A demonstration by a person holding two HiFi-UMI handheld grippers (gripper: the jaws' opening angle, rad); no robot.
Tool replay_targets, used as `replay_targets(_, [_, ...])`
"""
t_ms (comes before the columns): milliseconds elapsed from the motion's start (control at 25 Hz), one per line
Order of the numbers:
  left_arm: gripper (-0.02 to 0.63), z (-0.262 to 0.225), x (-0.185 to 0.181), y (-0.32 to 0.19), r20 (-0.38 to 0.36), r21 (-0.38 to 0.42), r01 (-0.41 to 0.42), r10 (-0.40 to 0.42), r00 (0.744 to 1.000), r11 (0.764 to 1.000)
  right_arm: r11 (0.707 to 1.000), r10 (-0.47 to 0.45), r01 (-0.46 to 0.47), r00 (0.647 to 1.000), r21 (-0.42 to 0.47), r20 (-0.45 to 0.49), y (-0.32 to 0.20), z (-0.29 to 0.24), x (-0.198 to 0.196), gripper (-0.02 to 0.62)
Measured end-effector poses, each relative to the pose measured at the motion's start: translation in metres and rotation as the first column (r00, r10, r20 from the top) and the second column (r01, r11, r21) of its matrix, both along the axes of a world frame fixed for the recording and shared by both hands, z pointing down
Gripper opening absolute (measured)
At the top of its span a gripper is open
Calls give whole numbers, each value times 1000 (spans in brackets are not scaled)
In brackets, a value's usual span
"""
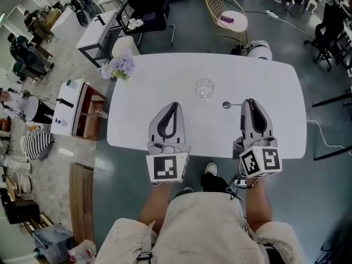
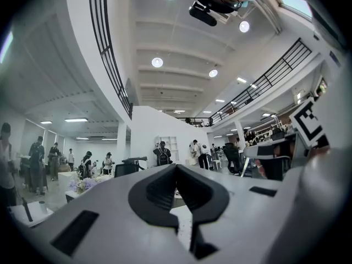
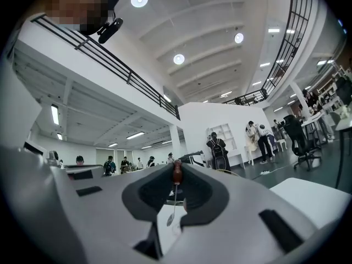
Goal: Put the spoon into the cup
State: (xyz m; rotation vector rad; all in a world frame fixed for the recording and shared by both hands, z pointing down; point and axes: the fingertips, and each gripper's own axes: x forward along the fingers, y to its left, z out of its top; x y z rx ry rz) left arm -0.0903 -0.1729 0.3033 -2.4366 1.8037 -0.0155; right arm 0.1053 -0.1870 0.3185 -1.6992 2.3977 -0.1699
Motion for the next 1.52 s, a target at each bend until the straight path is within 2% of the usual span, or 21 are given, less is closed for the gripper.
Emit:
replay_targets(320, [3, 11, 40, -51, 15, -38, 48, -47, 999, 998, 996, -62, 65, 997, -53, 51, -61, 19, 36, 38])
replay_targets(600, [3, 34, 44, -72, 43, -91, 90, -86, 995, 992, 989, -93, 102, 992, -110, 79, -87, 48, 38, 38])
replay_targets(840, [3, 65, 49, -99, 57, -134, 85, -78, 995, 987, 982, -94, 107, 992, -155, 86, -117, 81, 40, 38])
replay_targets(1240, [3, 107, 31, -149, 48, -202, 72, -64, 997, 977, 962, -125, 138, 990, -235, 67, -164, 123, 4, 38])
replay_targets(1520, [3, 147, 6, -185, 29, -264, 54, -48, 998, 963, 935, -143, 148, 989, -323, 37, -193, 168, -29, 38])
